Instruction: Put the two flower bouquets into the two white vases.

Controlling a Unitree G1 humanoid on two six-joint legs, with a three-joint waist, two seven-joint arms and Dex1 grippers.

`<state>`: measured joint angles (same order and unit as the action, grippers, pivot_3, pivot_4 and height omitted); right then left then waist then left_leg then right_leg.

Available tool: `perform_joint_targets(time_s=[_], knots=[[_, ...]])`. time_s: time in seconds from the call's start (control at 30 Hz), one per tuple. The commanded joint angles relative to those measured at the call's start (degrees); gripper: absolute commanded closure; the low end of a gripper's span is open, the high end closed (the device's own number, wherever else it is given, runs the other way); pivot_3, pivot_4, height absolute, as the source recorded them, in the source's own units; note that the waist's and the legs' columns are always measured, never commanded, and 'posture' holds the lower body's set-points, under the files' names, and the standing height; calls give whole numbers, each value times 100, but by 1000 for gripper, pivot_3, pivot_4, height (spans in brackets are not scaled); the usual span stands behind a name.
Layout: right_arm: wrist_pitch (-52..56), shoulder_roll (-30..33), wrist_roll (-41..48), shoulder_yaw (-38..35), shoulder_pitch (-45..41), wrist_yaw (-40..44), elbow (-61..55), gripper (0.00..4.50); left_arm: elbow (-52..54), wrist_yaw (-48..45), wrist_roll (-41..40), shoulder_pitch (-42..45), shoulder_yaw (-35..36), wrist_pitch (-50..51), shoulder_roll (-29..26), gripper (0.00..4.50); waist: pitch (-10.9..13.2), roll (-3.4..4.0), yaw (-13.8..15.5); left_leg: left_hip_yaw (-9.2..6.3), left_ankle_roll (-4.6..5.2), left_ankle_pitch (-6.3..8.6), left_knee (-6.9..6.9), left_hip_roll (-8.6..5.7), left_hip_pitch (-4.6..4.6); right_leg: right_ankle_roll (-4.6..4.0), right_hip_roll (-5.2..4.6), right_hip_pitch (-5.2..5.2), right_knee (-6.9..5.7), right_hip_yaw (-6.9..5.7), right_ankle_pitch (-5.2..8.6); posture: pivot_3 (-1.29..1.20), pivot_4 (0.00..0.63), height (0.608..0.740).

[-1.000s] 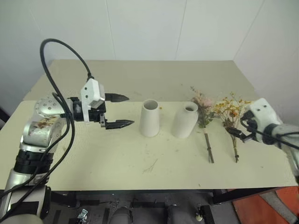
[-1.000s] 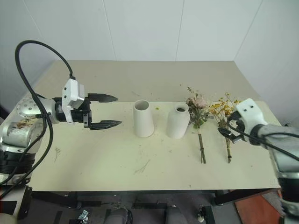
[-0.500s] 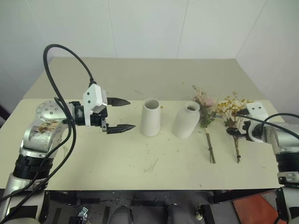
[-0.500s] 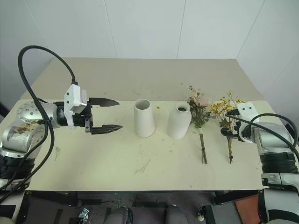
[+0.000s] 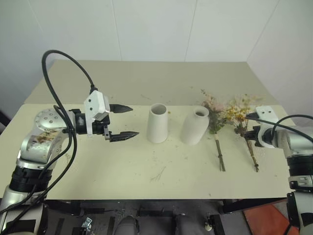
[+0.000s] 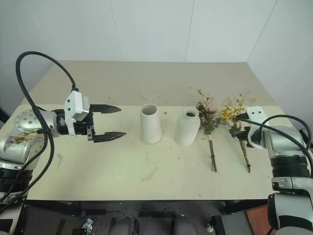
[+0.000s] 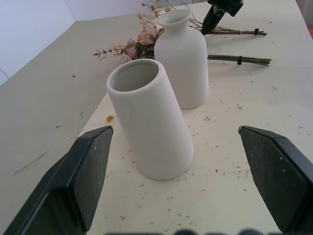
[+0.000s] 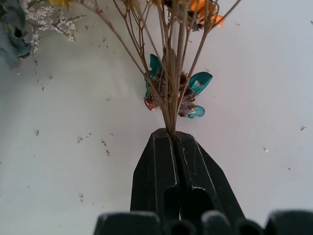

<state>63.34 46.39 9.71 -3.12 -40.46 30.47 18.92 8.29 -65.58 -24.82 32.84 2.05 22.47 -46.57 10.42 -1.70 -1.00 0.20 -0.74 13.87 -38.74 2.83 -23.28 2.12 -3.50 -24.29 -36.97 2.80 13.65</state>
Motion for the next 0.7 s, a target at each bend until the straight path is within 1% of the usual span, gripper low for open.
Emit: perform_joint_targets(time_s=[0.03, 0.1, 0.17, 0.23, 0.33, 0.4, 0.5, 0.57, 0.63, 0.7], knots=[[-17, -13, -110, -245, 42, -348, -507, 4468, 75, 109, -64, -31, 386, -62, -158, 0, 0, 0, -1, 0, 0, 0, 0, 0, 0, 0, 0, 0, 0, 0, 0, 0, 150, 740], [-419, -23, -357, -339, 117, -795, -1078, 4468, -12, 116, -85, -134, 622, -43, -301, 0, 0, 1, -12, 0, 0, 0, 0, 0, -1, 0, 0, -2, -1, 0, 0, 0, 150, 740], [-707, -74, -334, -631, 181, -1001, -1783, 4468, -104, 80, -40, -311, 812, -60, -493, 0, 2, 3, -34, 2, 0, 0, 1, 0, -3, 0, 0, -8, -3, 3, 0, 0, 150, 740], [-1361, -186, -113, -999, 281, -928, -2736, 4468, -245, 18, 53, -586, 993, -125, -730, 0, 4, 8, -65, 2, 0, 0, 6, 1, -4, 0, 1, -15, -6, 5, 0, 0, 150, 740], [-2022, -457, 197, -1291, 361, -784, -3678, 4468, -404, -9, 68, -835, 1155, -200, -926, 0, 3, 7, -98, 0, 0, 0, 11, 4, -1, 0, 3, -15, -7, 3, 0, 0, 150, 740], [-2392, -794, 710, -1402, 267, -519, -4207, 4468, -494, 2, 82, -916, 1218, -242, -975, 0, -1, -2, -100, -4, -1, 1, 9, 7, 1, 0, 3, -5, -5, -5, 0, 0, 150, 740], [-2502, -1393, 1221, -1330, -189, -534, -4296, 4468, -534, 35, 72, -901, 1212, -250, -957, 0, -2, -2, -112, -4, -1, 0, 5, 7, 4, -1, 1, 0, -9, -7, -1, 0, 150, 740], [-2676, -1794, 1334, -1144, -495, -604, -4053, 4468, -519, 58, 51, -864, 1178, -238, -918, 0, -2, -2, -103, -4, -1, 0, 2, 7, 3, -4, 1, -2, -12, -7, -3, 0, 150, 740], [-3061, -2154, 1265, -864, -750, -594, -3693, 4468, -450, 95, 22, -832, 1134, -210, -867, 0, -2, -2, -116, -4, -1, 0, 3, 7, 4, -4, 1, -2, -12, -8, -3, 0, 150, 740], [-3436, -2574, 1436, -835, -922, -481, -3379, 4468, -369, 126, -21, -829, 1127, -171, -834, 0, -2, -2, -126, -4, -1, 0, 4, 8, 5, -5, 2, -4, -13, -8, -4, 0, 150, 740]])
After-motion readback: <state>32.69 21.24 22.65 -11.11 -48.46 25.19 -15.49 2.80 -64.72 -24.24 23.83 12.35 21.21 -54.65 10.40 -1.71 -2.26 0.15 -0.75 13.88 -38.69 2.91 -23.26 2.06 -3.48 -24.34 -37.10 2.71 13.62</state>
